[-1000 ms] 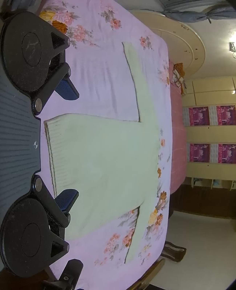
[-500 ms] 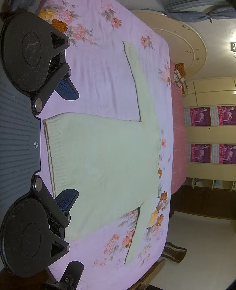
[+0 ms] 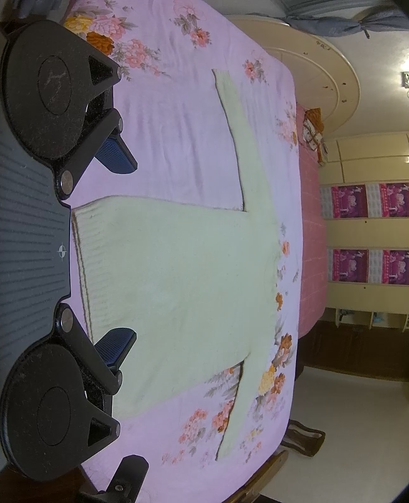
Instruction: Fold small clothes
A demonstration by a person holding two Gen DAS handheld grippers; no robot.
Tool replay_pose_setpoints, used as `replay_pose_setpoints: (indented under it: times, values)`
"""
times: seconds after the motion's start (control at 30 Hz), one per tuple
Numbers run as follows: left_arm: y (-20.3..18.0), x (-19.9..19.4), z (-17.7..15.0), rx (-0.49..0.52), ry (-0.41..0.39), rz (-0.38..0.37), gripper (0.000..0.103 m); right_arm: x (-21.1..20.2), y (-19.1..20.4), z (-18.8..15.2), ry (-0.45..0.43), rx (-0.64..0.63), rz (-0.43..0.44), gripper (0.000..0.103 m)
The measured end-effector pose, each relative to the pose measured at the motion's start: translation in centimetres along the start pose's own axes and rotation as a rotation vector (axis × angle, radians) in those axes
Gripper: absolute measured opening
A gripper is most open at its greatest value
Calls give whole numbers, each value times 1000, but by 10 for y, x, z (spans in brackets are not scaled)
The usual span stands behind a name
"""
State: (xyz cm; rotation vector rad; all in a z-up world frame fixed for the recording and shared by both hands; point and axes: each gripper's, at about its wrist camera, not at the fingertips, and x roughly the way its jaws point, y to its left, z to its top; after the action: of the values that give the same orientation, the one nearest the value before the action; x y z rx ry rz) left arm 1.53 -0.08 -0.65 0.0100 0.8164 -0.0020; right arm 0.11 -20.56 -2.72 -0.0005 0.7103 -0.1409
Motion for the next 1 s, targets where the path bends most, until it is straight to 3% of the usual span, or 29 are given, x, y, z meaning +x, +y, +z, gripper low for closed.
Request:
replay_pose_setpoints:
  times: [0.33, 1.0]
  values:
    - [4, 12, 5, -4, 18, 5, 103, 2, 0, 3, -6, -3, -5, 102]
    - [-6, 68, 37, -59, -13, 1, 103, 56, -23, 28, -33, -16, -54, 102]
